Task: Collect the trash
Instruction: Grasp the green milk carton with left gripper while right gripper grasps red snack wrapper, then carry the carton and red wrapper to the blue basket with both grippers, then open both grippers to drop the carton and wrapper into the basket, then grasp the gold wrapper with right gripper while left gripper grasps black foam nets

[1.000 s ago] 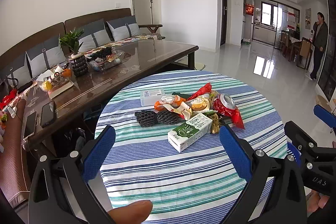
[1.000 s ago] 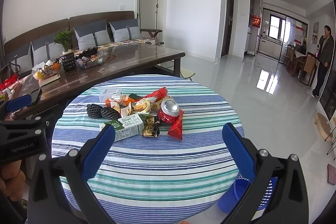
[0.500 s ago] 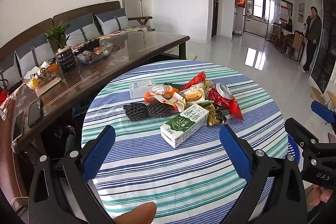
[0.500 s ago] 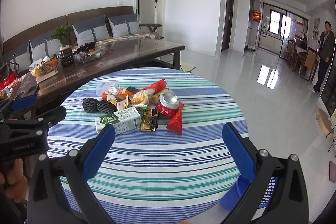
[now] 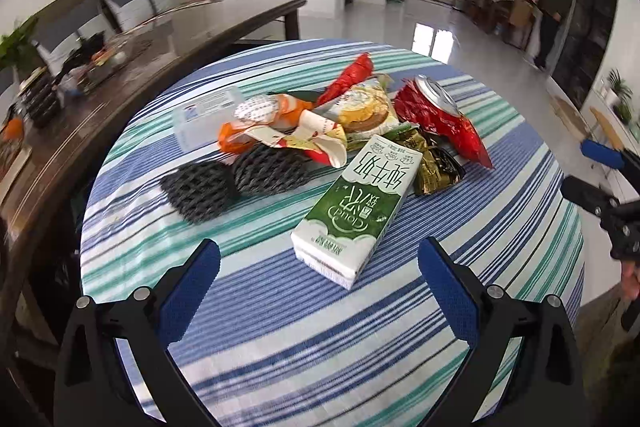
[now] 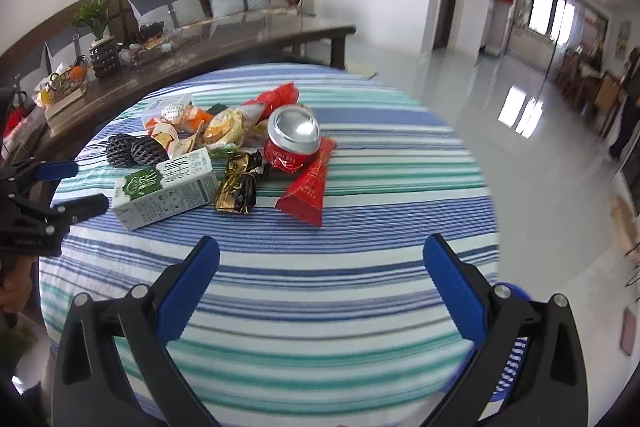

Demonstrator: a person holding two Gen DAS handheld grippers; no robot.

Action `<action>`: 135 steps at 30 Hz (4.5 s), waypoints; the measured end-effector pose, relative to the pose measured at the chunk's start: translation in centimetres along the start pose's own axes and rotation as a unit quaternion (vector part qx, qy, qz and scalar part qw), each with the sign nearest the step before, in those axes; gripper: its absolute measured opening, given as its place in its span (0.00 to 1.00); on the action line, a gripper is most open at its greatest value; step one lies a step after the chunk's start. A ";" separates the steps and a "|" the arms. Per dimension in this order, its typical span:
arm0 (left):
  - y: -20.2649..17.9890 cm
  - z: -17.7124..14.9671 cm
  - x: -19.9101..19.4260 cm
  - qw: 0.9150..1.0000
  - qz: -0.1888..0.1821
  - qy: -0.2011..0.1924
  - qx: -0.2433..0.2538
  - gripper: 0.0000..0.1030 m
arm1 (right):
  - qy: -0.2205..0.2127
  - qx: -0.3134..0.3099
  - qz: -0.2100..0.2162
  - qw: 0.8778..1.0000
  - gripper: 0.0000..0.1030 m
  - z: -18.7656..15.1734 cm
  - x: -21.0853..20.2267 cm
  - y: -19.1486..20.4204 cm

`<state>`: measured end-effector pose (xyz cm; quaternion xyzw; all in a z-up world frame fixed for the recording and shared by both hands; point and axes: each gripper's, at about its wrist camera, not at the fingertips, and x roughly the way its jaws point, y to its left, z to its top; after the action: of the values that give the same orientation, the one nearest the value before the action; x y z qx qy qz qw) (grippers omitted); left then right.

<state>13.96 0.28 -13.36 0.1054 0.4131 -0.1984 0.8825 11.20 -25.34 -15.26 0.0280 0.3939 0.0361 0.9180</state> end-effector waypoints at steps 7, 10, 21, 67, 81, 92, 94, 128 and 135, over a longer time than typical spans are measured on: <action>-1.9 2.1 5.2 0.992 -0.019 0.030 0.123 0.95 | 0.111 0.023 0.051 0.992 0.74 3.9 9.2 -1.3; -2.2 2.4 6.6 0.989 -0.019 0.040 0.141 0.95 | 0.135 0.031 0.057 0.989 0.69 4.6 11.4 -1.9; -3.3 2.1 7.1 0.987 -0.026 0.047 0.150 0.49 | 0.145 0.030 0.042 0.988 0.23 3.2 8.4 -3.8; -2.7 -2.3 0.5 0.995 -0.057 0.081 0.024 0.47 | 0.187 -0.089 0.113 0.972 0.11 -0.3 3.2 5.4; -14.8 3.5 -1.9 0.986 -0.163 0.014 0.034 0.47 | 0.033 0.111 0.068 0.991 0.11 0.1 -4.0 -12.0; -33.5 8.0 4.6 0.964 -0.239 0.052 0.101 0.47 | 0.034 0.204 -0.061 0.977 0.11 -5.9 -5.3 -29.4; -36.1 8.6 7.2 0.965 -0.235 0.064 0.098 0.47 | 0.043 0.219 -0.071 0.972 0.11 -7.4 -4.4 -31.5; -33.1 3.1 4.3 0.976 -0.199 -0.017 0.091 0.95 | -0.080 0.164 -0.163 0.970 0.88 -8.4 -6.9 -25.3; -20.2 -1.2 1.5 0.991 -0.115 -0.015 0.063 0.95 | -0.061 0.118 -0.078 0.988 0.88 -9.0 -4.2 -11.7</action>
<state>5.17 -17.90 -15.69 0.1096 0.3958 -0.3253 0.8517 2.29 -37.16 -19.40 0.1078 0.3400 -0.0844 0.9304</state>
